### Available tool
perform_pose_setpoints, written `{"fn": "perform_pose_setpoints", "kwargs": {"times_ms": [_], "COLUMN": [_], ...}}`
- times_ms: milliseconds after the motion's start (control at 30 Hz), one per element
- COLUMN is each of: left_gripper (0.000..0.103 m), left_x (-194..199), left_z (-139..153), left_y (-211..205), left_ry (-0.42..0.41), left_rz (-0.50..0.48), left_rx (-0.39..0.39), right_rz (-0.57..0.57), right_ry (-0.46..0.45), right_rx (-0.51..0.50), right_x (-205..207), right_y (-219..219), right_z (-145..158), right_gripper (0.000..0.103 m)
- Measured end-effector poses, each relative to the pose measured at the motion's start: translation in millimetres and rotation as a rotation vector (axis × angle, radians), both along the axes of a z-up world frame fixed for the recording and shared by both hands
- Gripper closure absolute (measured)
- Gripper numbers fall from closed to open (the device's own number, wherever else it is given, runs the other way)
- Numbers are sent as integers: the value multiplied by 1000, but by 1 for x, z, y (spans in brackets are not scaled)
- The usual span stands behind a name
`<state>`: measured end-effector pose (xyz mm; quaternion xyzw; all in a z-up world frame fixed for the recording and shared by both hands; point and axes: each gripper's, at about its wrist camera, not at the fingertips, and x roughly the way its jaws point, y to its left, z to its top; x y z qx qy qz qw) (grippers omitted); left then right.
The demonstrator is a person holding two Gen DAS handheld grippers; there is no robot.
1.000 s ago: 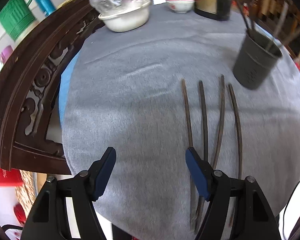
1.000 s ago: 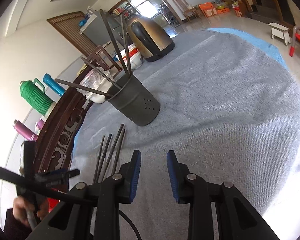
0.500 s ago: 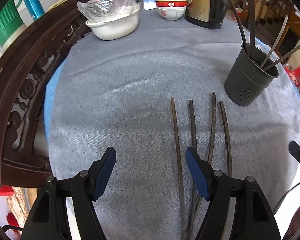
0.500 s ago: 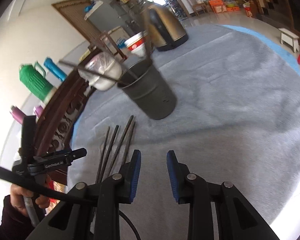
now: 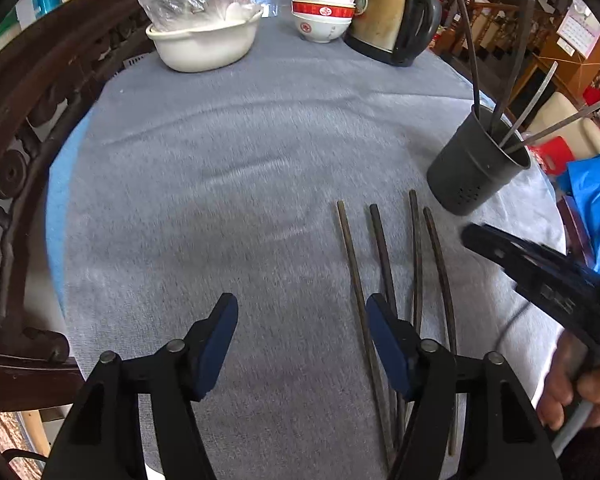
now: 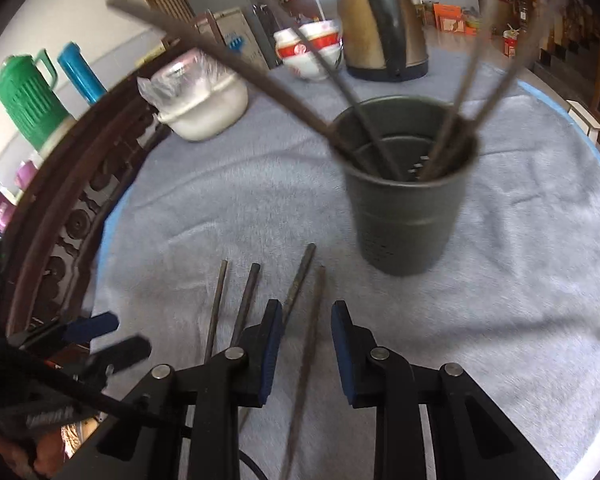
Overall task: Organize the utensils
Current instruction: 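Align both open grippers over separate chopsticks in the row, then close the right gripper on a chopstick while the left gripper closes on another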
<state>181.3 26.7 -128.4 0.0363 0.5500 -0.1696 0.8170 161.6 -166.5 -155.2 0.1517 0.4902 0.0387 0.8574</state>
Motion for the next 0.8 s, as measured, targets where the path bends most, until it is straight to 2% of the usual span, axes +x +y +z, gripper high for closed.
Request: {"fn": "perform_pose_setpoints", "kwargs": {"times_ms": [133,300,367,567,800], "left_gripper": [37,42,47,52,52], "left_x": [0,8,16,34,54], "left_z": [-4,-11,-14,-19,-29], "left_y": [5,1,-4,-15,-29], "left_ry": [22,61,83,135,148], "left_rz": [-8,-24,-25,-21,8], "left_rx": [-37,-69,-72,-116,-118], "right_rz": [-30,-65,-70,-77,-83], "right_ry": [64,113,131,112,13], "right_rx": [-43,-52,-57,-38,49], "right_x": [15,25,28,23,2], "right_y": [8,5,5,-1,-14], "right_z": [-17,-35,-42,-44,-16], "right_gripper": [78,85,90,96,97]}}
